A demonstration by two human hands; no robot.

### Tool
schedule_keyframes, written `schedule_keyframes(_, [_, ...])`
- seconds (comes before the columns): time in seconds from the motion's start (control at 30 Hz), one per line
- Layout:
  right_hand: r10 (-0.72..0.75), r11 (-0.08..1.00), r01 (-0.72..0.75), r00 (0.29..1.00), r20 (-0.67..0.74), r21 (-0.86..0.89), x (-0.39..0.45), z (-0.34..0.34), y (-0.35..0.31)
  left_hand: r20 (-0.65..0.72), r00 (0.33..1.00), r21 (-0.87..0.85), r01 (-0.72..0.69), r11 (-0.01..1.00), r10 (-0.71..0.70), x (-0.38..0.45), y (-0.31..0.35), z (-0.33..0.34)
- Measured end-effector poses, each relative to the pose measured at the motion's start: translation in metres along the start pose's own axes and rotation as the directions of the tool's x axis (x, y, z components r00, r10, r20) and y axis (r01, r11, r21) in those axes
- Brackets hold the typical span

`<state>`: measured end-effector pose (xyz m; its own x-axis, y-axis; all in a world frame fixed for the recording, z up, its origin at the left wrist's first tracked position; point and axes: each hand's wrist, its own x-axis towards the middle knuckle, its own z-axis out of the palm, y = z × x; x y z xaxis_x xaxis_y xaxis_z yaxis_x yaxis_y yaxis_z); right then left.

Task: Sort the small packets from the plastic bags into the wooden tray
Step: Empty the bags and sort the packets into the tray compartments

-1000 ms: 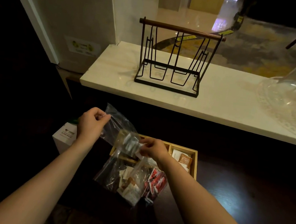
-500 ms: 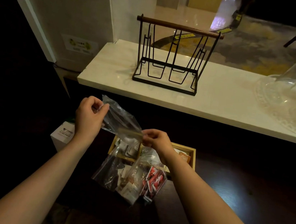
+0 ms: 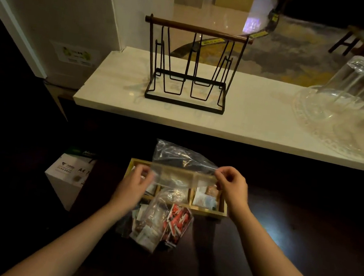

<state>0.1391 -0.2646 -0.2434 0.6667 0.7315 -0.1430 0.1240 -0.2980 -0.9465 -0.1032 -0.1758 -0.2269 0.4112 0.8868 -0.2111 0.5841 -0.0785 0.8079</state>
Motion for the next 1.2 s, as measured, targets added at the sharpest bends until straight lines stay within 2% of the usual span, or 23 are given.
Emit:
schedule_keyframes(0.13, [0.033, 0.995, -0.053, 0.972, -0.231, -0.080, -0.004, -0.041, 0.025, 0.211, 0.971, 0.230, -0.161, 0.960, 0.113, -0.018, 0.002, 0.035])
schedule_keyframes(0.23, [0.106, 0.983, -0.156, 0.916, -0.387, -0.100, -0.008, -0.064, 0.043, 0.282, 0.947, 0.354, -0.254, 0.900, 0.156, -0.026, -0.004, 0.055])
schedule_keyframes(0.4, [0.203, 0.924, -0.331, 0.850, -0.486, -0.193, -0.017, -0.081, 0.061, 0.360, 0.911, 0.469, -0.363, 0.806, 0.201, -0.037, -0.014, 0.082])
schedule_keyframes(0.57, [0.305, 0.873, -0.415, 0.875, -0.376, -0.258, -0.017, -0.079, 0.075, 0.381, 0.902, 0.572, -0.404, 0.714, 0.204, -0.040, -0.017, 0.099])
schedule_keyframes(0.7, [0.338, 0.783, -0.440, 0.895, -0.292, -0.439, -0.017, -0.077, 0.074, 0.383, 0.904, 0.636, -0.407, 0.656, 0.190, -0.038, -0.019, 0.103])
schedule_keyframes(0.87, [0.309, 0.704, -0.505, 0.851, -0.425, -0.500, -0.018, -0.084, 0.074, 0.393, 0.906, 0.658, -0.396, 0.640, 0.157, -0.034, -0.020, 0.101])
schedule_keyframes(1.0, [0.386, 0.646, -0.518, 0.855, -0.345, -0.561, -0.018, -0.082, 0.074, 0.378, 0.902, 0.637, -0.416, 0.649, 0.207, -0.033, -0.024, 0.096])
schedule_keyframes(1.1, [0.290, 0.671, -0.488, 0.866, -0.408, -0.558, -0.020, -0.074, 0.062, 0.307, 0.907, 0.594, -0.420, 0.686, 0.290, -0.025, -0.016, 0.087])
schedule_keyframes(1.2, [0.105, 0.726, -0.304, 0.936, -0.337, -0.617, -0.024, -0.058, 0.050, 0.176, 0.943, 0.547, -0.333, 0.768, 0.283, 0.000, -0.004, 0.081])
